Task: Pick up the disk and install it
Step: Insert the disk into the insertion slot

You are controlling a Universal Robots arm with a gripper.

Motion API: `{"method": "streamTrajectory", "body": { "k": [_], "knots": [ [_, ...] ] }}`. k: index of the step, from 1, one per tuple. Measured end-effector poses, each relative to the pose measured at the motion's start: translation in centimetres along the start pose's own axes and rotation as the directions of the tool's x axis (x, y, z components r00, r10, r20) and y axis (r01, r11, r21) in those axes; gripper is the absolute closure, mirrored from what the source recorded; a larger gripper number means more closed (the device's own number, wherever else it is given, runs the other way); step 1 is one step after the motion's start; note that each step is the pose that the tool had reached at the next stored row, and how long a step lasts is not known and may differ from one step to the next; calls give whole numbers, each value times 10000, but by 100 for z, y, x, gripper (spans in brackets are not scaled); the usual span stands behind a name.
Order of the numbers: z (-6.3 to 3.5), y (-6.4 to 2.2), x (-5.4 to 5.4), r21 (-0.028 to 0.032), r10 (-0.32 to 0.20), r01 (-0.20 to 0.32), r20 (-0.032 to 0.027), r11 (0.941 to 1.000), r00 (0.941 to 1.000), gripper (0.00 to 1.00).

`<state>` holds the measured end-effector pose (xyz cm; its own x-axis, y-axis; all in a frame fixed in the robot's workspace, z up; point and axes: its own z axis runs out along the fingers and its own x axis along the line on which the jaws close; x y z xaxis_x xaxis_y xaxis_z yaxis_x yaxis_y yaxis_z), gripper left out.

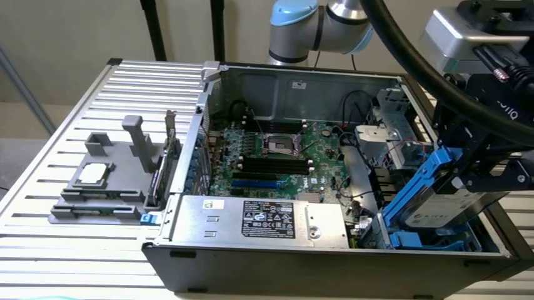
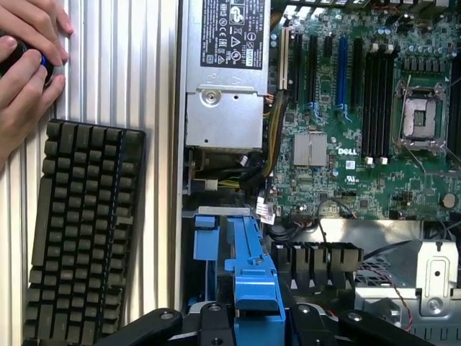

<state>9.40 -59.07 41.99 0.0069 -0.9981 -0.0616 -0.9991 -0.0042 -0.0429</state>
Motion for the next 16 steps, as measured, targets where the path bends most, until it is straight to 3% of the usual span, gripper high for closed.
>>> {"method": "streamTrajectory", "body": {
  "k": [7, 8, 16],
  "knots": [
    [25, 1, 2, 0, 0, 0, 3, 10000, 10000, 66],
    [26, 1, 2, 0, 0, 0, 3, 10000, 10000, 59],
    [28, 1, 2, 0, 1, -1, 14, 10000, 10000, 59]
  ]
}}
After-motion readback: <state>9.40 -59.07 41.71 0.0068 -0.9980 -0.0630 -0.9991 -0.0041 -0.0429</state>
